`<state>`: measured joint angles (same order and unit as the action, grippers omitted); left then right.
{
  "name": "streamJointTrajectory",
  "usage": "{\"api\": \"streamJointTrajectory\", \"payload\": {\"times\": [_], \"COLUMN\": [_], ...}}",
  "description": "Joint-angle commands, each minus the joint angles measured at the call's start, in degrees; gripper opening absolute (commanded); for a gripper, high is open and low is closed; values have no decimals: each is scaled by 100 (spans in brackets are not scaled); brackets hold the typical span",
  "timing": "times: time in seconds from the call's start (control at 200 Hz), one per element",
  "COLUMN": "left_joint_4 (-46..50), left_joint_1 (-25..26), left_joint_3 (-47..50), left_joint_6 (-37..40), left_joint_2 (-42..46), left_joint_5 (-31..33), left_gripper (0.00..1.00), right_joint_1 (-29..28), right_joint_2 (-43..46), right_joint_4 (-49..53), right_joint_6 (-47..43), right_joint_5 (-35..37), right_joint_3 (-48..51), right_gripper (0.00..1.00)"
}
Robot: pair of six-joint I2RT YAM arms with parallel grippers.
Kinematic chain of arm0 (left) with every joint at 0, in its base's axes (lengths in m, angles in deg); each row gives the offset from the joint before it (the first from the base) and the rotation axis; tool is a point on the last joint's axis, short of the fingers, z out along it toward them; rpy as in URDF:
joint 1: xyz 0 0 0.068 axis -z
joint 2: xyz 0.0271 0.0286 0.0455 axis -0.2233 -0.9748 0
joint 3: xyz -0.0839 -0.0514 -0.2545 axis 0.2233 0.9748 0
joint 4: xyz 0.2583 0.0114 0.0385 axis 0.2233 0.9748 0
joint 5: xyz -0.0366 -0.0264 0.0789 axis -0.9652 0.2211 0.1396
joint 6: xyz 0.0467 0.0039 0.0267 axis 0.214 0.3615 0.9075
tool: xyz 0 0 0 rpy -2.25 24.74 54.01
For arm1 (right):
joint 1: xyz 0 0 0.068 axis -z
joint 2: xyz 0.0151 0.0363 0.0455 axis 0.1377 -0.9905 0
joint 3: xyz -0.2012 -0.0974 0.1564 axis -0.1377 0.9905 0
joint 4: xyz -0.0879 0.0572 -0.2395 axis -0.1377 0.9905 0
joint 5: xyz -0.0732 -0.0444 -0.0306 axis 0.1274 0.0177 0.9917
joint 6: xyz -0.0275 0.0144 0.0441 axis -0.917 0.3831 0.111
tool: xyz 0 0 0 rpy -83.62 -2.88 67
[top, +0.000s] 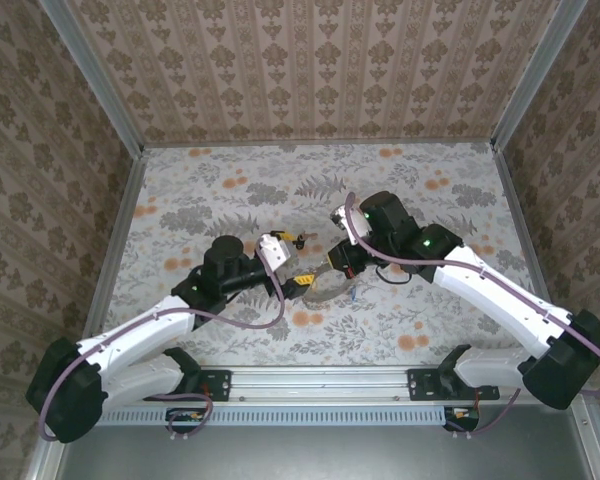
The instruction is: Put the keys on the keyring
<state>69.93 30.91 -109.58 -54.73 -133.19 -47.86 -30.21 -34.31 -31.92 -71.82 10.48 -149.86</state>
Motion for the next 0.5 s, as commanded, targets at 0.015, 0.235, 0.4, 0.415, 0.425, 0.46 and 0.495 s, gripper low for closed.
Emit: {"api": "streamJointTrajectory", "payload": {"times": [0.015, 0.235, 0.4, 0.415, 0.425, 0.46, 0.495], "left_joint_4": [-230, -56, -27, 3, 25, 92, 174], "left_joint_1": [147, 377, 544, 556, 564, 582, 587], "left_joint_3": [35, -151, -266, -291, -309, -377, -444], "left_joint_6": [-130, -125, -93, -90, -90, -81, -81], "left_joint_2": [-12, -195, -516, -543, -561, -619, -669], "left_joint_5": [-29, 268, 449, 476, 489, 511, 512], "left_gripper": [89, 79, 70, 68, 67, 62, 58], "right_joint_1": [-54, -116, -125, -125, -129, -130, -131], "right_joint_2": [217, 148, 35, 25, 17, 0, -16], "right_joint_4": [-82, -232, -403, -399, -399, -406, -405], "right_joint_6": [-486, -333, -171, -173, -176, -169, -161], "right_joint_5": [-496, -242, -135, -137, -141, -147, -146], "right_joint_3": [-67, -78, -183, -191, -199, -214, -214], "right_gripper": [0, 0, 0, 0, 0, 0, 0]}}
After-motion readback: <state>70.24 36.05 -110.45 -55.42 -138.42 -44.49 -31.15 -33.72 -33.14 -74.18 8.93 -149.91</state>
